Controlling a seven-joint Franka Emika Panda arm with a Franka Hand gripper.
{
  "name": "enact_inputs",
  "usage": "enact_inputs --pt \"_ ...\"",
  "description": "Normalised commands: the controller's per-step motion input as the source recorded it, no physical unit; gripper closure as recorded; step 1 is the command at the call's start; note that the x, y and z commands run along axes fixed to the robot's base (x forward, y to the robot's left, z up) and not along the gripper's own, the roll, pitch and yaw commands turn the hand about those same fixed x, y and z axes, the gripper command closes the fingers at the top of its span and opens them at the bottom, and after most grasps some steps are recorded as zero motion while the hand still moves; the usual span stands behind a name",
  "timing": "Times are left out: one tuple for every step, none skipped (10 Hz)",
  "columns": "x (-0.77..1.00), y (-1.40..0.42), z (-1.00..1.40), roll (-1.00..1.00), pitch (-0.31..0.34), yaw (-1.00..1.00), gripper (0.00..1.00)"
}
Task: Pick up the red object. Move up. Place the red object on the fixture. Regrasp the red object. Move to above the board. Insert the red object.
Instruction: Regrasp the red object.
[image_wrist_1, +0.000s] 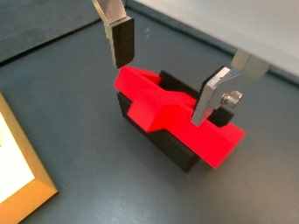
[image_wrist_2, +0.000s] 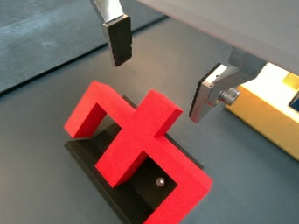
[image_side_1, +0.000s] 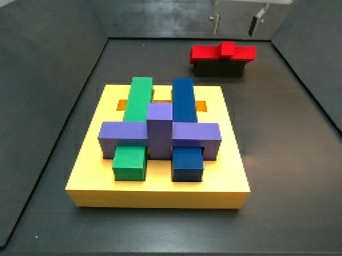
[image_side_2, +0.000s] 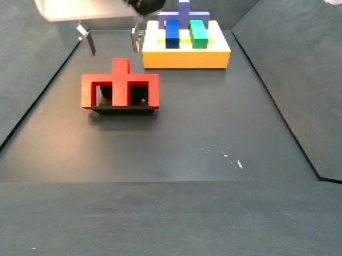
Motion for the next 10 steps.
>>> enact_inputs --pt "-0.03 -0.23 -0.10 1.00 -0.043 -0.06 0.00" --pt "-0.02 0.00 -0.25 0.93 -0.111 -0.08 0.00" --pt "0.00 0.09 -0.20 0.81 -0.103 -0.06 0.00" --pt "0.00 0.23 -0.10 0.69 -0.040 -0.01 0.00" --pt "-0.03 0.13 -0.04 0.74 0.000 0.00 0.00" --pt "-0.11 -0.37 0.00 1.00 -0.049 0.00 0.00" --pt "-0.09 -0.46 -0.03 1.00 -0.089 0.00 0.00" --pt "-0.01 -0.49 -0.14 1.00 -0.123 0.00 0.00" --pt "0.00 -0.40 -0.34 0.99 -0.123 0.00 0.00" --pt "0.00 0.00 -0.45 0.79 -0.163 0.00 0.00"
